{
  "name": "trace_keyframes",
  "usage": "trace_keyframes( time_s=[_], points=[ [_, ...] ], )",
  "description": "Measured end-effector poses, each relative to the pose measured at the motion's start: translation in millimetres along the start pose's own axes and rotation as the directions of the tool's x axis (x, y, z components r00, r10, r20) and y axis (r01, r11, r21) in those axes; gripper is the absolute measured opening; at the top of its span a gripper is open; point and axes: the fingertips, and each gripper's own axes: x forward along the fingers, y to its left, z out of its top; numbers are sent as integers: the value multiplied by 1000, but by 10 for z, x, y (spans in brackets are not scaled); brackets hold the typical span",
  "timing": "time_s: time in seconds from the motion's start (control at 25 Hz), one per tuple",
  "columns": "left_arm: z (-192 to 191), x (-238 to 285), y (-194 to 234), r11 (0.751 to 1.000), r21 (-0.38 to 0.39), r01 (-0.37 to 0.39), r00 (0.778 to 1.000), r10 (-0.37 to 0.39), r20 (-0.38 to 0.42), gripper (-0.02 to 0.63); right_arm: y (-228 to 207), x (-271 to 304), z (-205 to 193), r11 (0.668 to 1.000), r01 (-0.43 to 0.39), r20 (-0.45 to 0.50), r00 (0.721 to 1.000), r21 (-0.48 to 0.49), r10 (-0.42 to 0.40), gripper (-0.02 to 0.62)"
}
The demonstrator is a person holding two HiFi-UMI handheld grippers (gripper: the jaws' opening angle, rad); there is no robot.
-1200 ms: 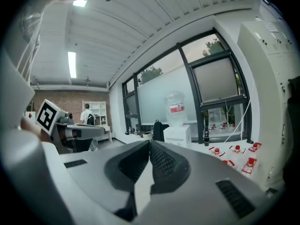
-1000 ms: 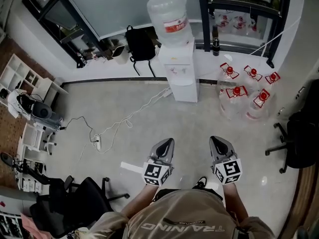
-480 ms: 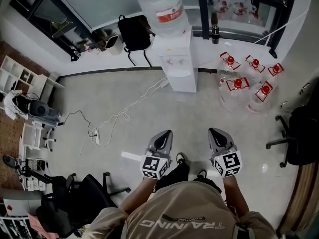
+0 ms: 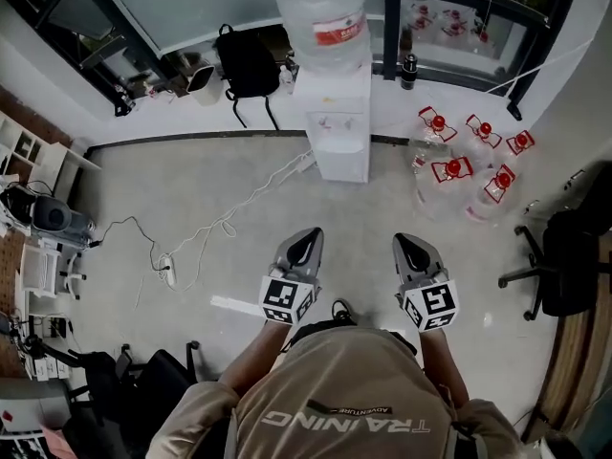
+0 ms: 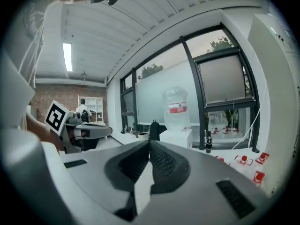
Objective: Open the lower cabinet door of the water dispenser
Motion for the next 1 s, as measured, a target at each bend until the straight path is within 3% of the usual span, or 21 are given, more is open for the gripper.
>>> trace_keyframes(
  time_s=[0.28,0.52,1.0],
  points=[
    [-144,24,520,999,-47,15,1000,-15,4,2,200,438,13,999,35,-25,999,-25,-36,11],
    [-252,52,828,995,-101,-11,1000,10,-6,2,307,739,-28,999,7,-89,996,-46,-11,11],
    [-369,485,1062,998,-69,-13,998,8,-68,2,200,1347,-156,984,-95,-154,985,-149,72,11]
  ],
)
